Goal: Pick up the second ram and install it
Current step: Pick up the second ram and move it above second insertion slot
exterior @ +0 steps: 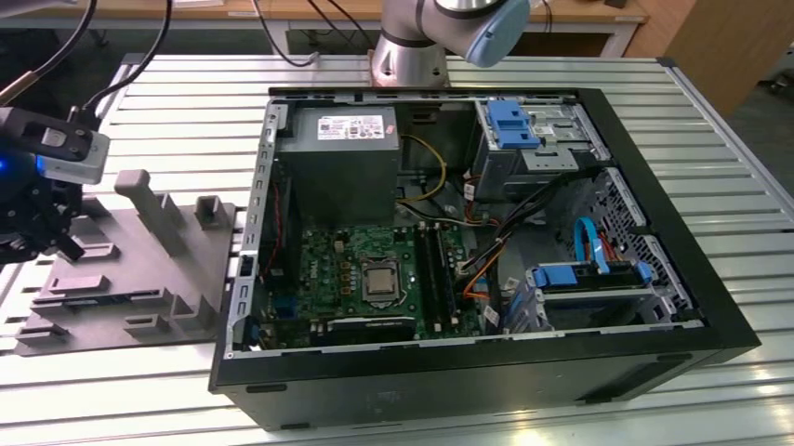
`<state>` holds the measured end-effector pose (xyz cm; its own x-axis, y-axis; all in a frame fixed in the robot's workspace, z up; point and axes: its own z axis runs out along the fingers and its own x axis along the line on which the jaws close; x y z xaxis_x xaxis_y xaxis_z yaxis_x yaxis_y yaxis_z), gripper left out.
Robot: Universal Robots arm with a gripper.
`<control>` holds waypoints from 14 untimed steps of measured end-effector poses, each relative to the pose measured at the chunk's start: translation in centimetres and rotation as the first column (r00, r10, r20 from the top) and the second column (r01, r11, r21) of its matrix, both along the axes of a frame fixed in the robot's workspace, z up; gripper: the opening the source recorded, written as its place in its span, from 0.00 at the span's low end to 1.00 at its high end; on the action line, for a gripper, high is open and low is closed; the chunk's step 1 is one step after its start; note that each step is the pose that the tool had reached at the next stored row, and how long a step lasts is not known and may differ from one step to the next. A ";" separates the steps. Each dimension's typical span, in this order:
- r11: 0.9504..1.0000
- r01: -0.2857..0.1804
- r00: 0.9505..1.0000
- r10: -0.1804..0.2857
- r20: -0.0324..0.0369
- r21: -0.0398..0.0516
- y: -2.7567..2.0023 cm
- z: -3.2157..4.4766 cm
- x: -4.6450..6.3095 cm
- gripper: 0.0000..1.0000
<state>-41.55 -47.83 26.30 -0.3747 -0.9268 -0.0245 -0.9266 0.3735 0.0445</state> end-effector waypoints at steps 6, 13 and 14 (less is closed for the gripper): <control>0.994 -0.109 0.994 0.109 0.000 0.000 0.00 -0.27 0.0 0.11; 0.972 -0.234 0.972 0.234 0.000 0.000 0.00 -0.58 0.0 0.11; 0.968 -0.252 0.968 0.252 0.000 0.000 0.00 -0.63 0.0 0.11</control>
<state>-41.55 -47.83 25.67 -0.1293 -0.9913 -0.0245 -0.9908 0.1281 0.0445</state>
